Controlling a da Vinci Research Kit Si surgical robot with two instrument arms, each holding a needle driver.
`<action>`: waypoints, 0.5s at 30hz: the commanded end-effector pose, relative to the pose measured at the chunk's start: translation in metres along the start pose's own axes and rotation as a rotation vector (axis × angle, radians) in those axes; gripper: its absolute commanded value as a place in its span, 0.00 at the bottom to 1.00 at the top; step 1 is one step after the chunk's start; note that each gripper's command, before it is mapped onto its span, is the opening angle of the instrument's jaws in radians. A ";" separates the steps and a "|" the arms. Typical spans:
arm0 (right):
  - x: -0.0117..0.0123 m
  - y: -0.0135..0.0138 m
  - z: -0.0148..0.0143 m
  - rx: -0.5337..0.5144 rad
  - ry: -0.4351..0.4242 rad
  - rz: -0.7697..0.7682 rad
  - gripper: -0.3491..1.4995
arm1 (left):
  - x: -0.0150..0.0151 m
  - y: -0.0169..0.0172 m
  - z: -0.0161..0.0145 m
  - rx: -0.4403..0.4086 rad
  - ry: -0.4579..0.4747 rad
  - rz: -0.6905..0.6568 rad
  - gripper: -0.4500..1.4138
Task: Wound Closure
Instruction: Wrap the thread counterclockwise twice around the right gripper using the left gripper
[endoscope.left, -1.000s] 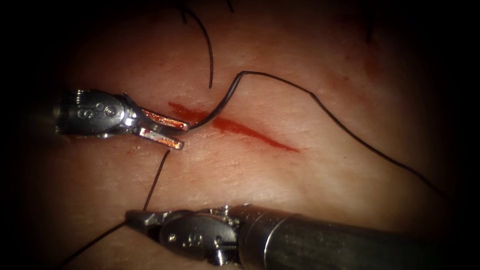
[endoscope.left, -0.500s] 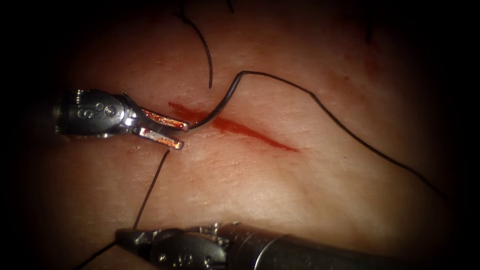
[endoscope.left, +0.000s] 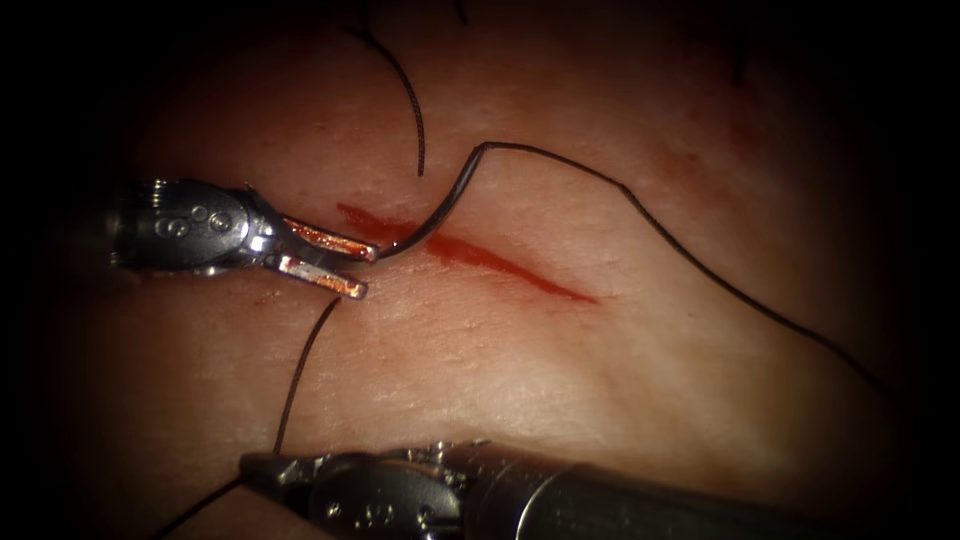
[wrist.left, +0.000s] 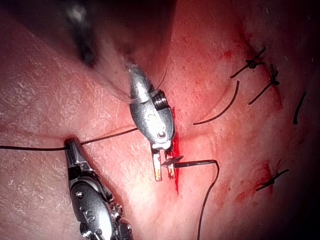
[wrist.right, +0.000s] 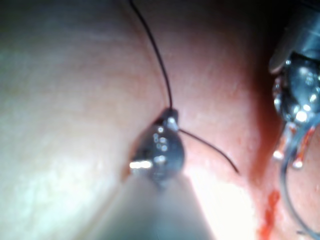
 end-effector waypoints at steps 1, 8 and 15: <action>0.0001 -0.0002 0.0010 -0.002 -0.001 0.026 0.14 | -0.0007 0.0003 0.0007 -0.001 0.001 -0.002 0.00; -0.0002 -0.0001 0.0004 -0.046 -0.030 0.118 0.81 | -0.0007 -0.0001 0.0008 0.011 -0.005 -0.004 0.00; -0.0003 -0.0001 -0.0015 -0.062 -0.043 0.165 0.86 | -0.0004 -0.0011 0.0020 0.035 -0.014 -0.010 0.00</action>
